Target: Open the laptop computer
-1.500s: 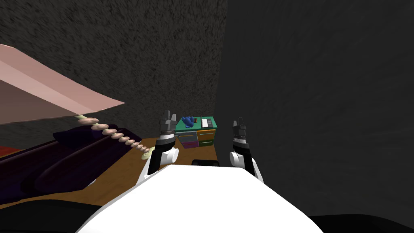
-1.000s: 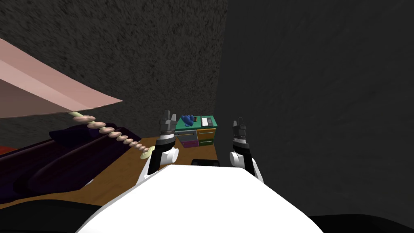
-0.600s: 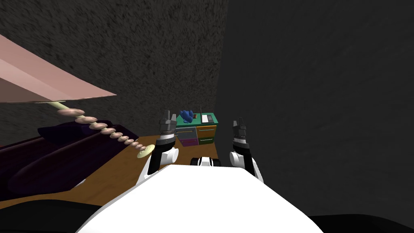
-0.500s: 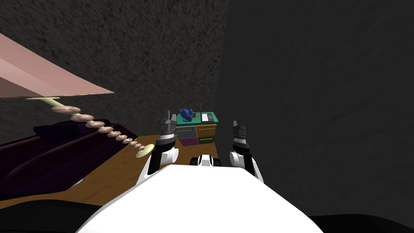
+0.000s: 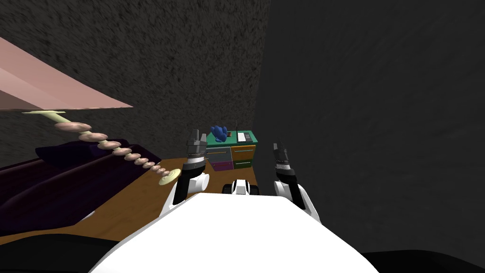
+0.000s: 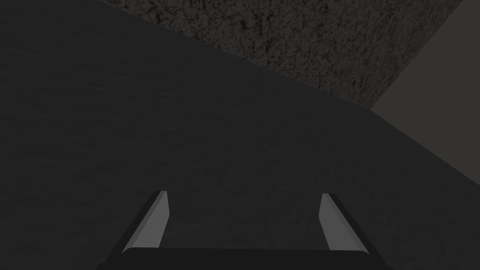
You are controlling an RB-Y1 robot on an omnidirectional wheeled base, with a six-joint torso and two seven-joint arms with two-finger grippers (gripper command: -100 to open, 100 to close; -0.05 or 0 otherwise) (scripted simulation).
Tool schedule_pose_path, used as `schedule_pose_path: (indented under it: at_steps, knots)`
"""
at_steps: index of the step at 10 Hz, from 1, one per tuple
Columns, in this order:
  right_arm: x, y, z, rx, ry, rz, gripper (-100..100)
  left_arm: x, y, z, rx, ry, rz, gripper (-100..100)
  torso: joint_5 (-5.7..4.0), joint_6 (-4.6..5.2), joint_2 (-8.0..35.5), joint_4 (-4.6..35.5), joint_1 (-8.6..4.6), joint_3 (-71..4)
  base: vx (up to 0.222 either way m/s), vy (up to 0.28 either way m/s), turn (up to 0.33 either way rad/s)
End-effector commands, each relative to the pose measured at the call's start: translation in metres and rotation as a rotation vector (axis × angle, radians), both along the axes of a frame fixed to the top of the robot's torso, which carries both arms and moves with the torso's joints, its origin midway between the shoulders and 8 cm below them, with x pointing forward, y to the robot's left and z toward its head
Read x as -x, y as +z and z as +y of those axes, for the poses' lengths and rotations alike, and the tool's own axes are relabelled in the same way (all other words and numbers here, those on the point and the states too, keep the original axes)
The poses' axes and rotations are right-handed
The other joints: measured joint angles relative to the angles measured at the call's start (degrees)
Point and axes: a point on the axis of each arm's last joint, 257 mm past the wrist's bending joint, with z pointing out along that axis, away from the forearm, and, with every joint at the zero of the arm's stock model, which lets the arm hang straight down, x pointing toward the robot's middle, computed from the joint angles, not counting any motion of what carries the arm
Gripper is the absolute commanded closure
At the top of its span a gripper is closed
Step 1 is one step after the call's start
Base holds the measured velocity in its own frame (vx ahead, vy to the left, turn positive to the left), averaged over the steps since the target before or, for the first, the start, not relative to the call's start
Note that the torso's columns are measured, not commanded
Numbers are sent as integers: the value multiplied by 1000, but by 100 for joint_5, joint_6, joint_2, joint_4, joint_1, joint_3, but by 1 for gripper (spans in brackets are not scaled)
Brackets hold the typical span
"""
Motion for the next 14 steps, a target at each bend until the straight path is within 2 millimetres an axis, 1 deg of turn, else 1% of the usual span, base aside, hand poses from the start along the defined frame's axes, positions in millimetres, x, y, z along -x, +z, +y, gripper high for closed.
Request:
schedule_pose_path:
  at_steps: [1,4,8,11,14]
  knots:
    - [-3,-17,-8,152,-35,63,-100,0,0,0,0,0,0,0,2,0,-3,0,7,-2,35,120,4]
    - [-5,-39,-27,350,-99,143,-100,0,0,0,0,0,0,0,1,-1,-2,0,3,-2,44,134,5]
    - [-5,-64,-60,620,-193,239,-100,0,0,0,0,0,0,0,0,0,0,0,-1,-1,61,169,9]
    - [-4,-75,-86,810,-257,295,-100,0,0,0,0,0,0,0,-2,0,4,1,-8,1,54,152,14]
    - [-3,-80,-110,983,-310,335,-100,0,0,0,0,0,0,0,0,0,7,2,0,4,29,147,22]
